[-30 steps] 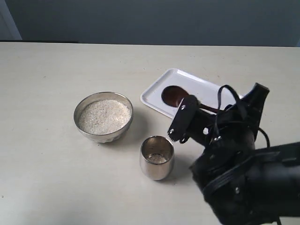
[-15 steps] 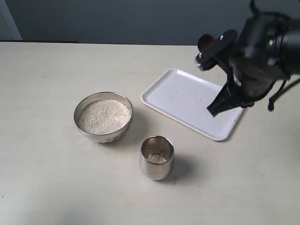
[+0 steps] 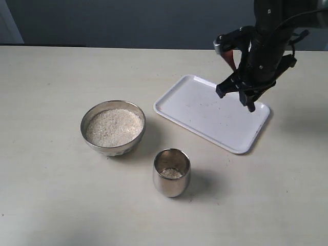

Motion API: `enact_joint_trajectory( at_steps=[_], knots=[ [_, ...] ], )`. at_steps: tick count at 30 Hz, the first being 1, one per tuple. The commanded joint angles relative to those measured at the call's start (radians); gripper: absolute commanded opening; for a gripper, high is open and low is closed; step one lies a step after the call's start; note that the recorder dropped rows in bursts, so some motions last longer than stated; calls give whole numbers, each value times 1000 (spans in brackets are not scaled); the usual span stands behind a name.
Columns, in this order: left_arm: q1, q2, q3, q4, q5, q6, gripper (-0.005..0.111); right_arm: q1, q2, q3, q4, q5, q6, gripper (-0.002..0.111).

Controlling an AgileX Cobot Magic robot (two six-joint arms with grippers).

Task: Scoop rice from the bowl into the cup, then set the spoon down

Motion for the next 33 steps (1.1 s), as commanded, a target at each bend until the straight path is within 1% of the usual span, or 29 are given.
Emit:
enact_joint_trajectory(
  at_steps=[1, 8, 10, 14, 15, 16, 21, 23, 25, 27, 29, 30, 33],
  knots=[
    [-8, -4, -2, 4, -14, -5, 1, -7, 124, -63, 34, 30, -29, -1],
    [-8, -4, -2, 4, -14, -5, 1, -7, 264, -166, 45, 117, -60, 0],
    [-8, -4, -2, 4, -14, -5, 1, -7, 284, -185, 45, 125, -60, 6],
    [-8, -4, -2, 4, -14, -5, 1, -7, 299, -211, 45, 125, -62, 29],
    [-8, -4, -2, 4, -14, -5, 1, -7, 301, -213, 43, 125, -62, 33],
    [-8, -4, -2, 4, -14, -5, 1, -7, 301, -213, 43, 125, -62, 35],
    [-8, -4, -2, 4, -14, -5, 1, -7, 307, -213, 43, 126, -62, 35],
    [-8, -4, -2, 4, -14, -5, 1, -7, 303, -215, 43, 134, -62, 35],
    [-8, -4, -2, 4, -14, -5, 1, -7, 293, -217, 43, 162, -62, 32],
    [-8, -4, -2, 4, -14, -5, 1, -7, 273, -217, 48, 186, -62, 23],
    [-8, -4, -2, 4, -14, -5, 1, -7, 237, -217, 72, 188, -62, 9],
    [-8, -4, -2, 4, -14, -5, 1, -7, 210, -217, 89, 172, -62, 1],
    [-6, -4, -2, 4, -14, -5, 1, -7, 105, -217, 152, 79, -60, -1]
  ],
)
